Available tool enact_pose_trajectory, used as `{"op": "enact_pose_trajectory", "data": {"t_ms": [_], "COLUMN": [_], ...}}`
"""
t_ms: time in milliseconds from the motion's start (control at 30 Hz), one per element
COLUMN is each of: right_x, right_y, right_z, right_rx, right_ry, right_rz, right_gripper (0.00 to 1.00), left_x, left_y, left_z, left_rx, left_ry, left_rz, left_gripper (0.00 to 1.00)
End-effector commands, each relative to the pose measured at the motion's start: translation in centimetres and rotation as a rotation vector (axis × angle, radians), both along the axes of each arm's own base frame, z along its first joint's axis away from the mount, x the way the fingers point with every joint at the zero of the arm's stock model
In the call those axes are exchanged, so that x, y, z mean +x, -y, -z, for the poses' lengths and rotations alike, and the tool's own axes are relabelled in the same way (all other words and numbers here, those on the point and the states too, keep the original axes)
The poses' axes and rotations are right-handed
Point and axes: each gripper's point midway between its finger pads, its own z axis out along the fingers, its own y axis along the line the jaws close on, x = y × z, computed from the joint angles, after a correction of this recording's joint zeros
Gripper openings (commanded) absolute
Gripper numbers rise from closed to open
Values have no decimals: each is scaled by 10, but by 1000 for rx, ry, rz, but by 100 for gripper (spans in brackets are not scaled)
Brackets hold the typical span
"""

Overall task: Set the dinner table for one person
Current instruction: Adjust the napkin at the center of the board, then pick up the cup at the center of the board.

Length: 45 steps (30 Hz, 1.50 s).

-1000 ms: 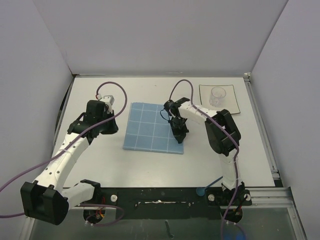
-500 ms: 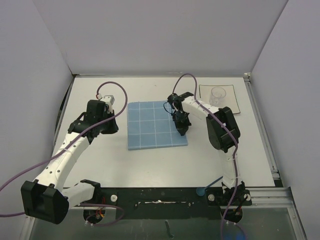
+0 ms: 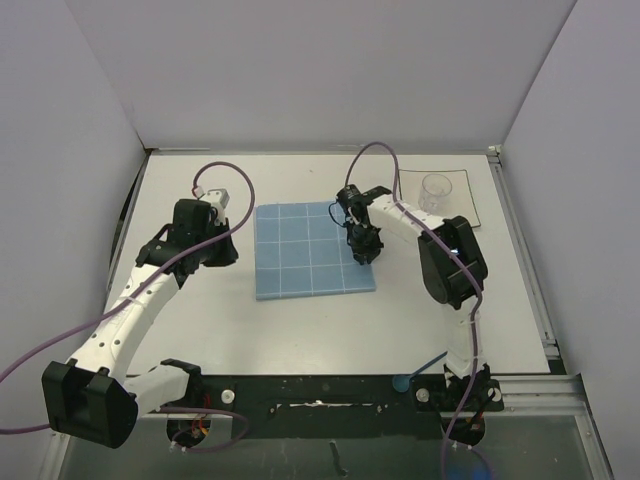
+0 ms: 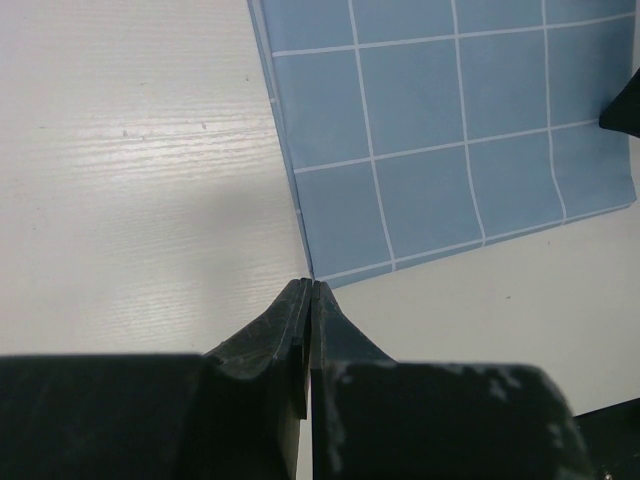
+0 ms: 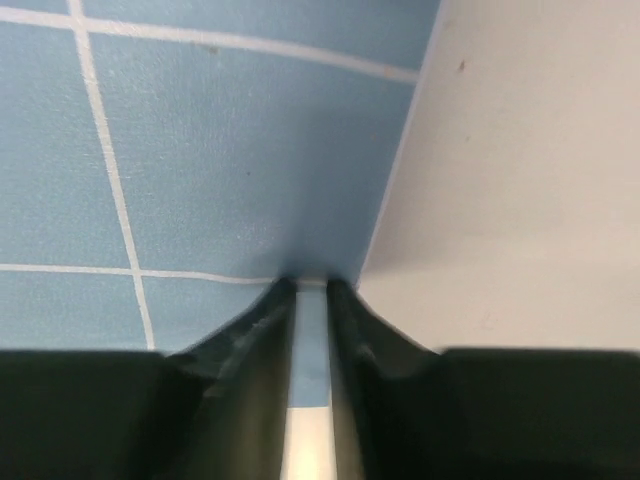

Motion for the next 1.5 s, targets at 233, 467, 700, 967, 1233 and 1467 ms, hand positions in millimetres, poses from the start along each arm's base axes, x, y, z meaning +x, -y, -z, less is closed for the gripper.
{"op": "enact_pose_trajectory", "data": {"t_ms": [233, 467, 700, 967, 1233, 1467], "right_x": [51, 92, 153, 181, 180, 179], "right_y": [-2, 40, 96, 129, 152, 169], "right_z": [-141, -188, -202, -152, -136, -122], "right_rx": [119, 77, 62, 91, 85, 93], "right_ry": [391, 477, 511, 429, 412, 387], "right_rz": [-36, -35, 62, 154, 205, 243], "right_gripper": [75, 68, 62, 59, 59, 60], "left_x": [11, 20, 31, 31, 36, 38], "left_y": [11, 21, 28, 25, 26, 27], "left_z": [-46, -67, -76, -63, -55, -51], "left_rx": [-68, -90, -117, -90, -96, -99], "left_ry": [146, 178, 195, 173, 161, 147], "left_rz": [48, 104, 116, 108, 104, 105], "left_gripper": [39, 75, 76, 76, 76, 76]}}
